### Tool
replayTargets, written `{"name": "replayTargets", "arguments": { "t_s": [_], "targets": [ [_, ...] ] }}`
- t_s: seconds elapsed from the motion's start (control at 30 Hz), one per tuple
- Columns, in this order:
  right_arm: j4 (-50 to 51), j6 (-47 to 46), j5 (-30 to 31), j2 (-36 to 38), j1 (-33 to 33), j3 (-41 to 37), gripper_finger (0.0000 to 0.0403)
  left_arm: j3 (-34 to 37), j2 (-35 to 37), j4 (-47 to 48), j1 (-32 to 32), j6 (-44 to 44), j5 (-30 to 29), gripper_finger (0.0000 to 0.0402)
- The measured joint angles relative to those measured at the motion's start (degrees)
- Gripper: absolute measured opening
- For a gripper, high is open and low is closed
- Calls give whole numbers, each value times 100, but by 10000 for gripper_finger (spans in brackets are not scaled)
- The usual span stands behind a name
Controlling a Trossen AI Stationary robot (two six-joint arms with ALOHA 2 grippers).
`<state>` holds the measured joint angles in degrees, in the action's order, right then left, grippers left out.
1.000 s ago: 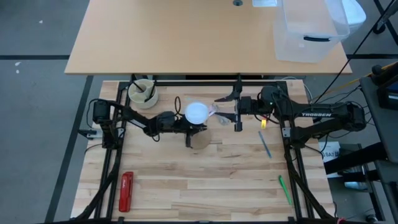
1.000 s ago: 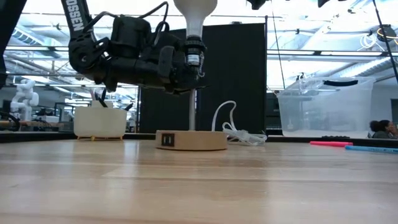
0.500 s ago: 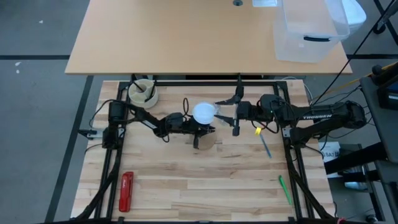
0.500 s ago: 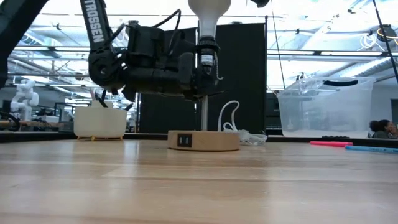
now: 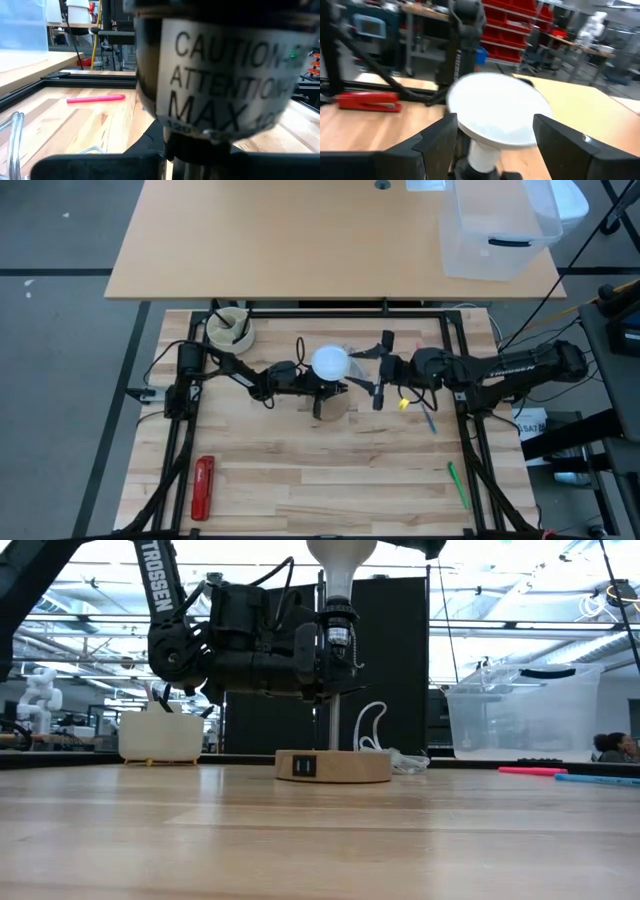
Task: Screw lightbulb
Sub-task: Remove the lightbulb from the desk lamp
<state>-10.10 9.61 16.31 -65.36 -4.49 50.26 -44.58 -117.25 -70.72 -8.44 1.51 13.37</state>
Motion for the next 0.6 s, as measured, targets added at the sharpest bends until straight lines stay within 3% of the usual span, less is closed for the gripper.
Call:
{"name": "replayTargets", "arguments": {
  "t_s": [0.1, 0.2, 0.6],
  "targets": [
    [3, 111, 627, 0, -192, 0, 249, 3, -3, -23, -2, 33, -1, 33],
    [-141, 233, 770, 13, -335, 0, 241, 7, -10, -128, -3, 128, -11, 42],
    [-133, 150, 1283, 101, -694, 0, 235, 66, 76, -280, -5, 377, -28, 205]
  ]
}}
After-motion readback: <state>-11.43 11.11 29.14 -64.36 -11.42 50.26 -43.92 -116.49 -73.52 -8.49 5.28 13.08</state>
